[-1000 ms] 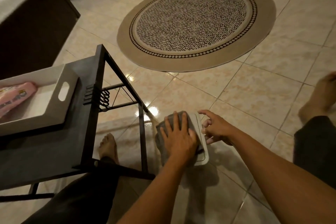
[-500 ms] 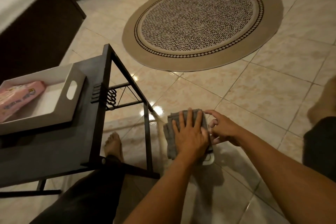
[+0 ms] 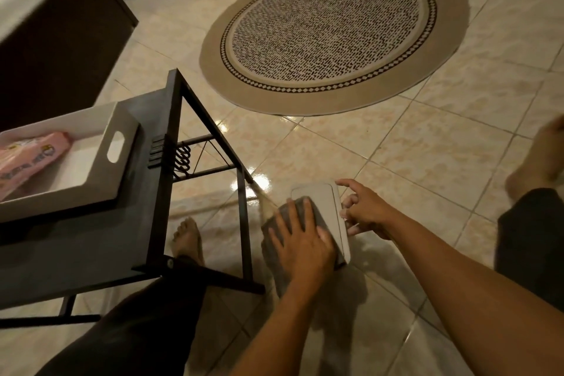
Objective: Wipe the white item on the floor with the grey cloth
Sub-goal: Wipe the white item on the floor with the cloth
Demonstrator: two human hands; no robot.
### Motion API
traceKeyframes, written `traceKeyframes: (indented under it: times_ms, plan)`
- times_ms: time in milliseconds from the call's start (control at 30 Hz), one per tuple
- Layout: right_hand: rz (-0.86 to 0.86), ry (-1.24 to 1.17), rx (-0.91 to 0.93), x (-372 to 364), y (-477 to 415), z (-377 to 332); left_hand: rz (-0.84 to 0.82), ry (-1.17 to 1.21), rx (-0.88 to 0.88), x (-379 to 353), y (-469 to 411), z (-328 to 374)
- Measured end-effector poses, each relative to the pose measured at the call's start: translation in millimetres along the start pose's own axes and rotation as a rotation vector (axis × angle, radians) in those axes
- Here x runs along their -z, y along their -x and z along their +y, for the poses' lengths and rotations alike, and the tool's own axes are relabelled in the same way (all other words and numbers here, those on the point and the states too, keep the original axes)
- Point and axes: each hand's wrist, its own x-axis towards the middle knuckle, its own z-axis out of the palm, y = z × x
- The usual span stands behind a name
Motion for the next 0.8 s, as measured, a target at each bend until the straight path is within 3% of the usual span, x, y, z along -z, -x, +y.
traceKeyframes:
  times_ms: [167, 333, 500, 633, 800]
  plan:
    - [0.024, 0.020, -0.002, 3.7, -4.7, -0.2, 0.031, 0.039, -0.169, -14.8, 13.3, 26.7]
    - [0.018, -0.030, -0.011, 2.0, -3.8, 3.0, -0.007, 0.006, 0.011, -1.7, 6.7, 5.2]
    - [0.035, -0.018, -0.001, 5.3, -6.5, 3.0, -0.023, 0.004, -0.194, -11.9, 5.4, 28.4]
    - [0.061, -0.130, -0.001, 5.0, 0.1, 11.0, -0.023, -0.013, -0.022, 2.1, -5.9, 14.0]
    - [0.166, -0.267, 0.012, -6.1, 1.7, 18.4, 0.000, 0.025, -0.107, -8.2, 12.8, 31.7]
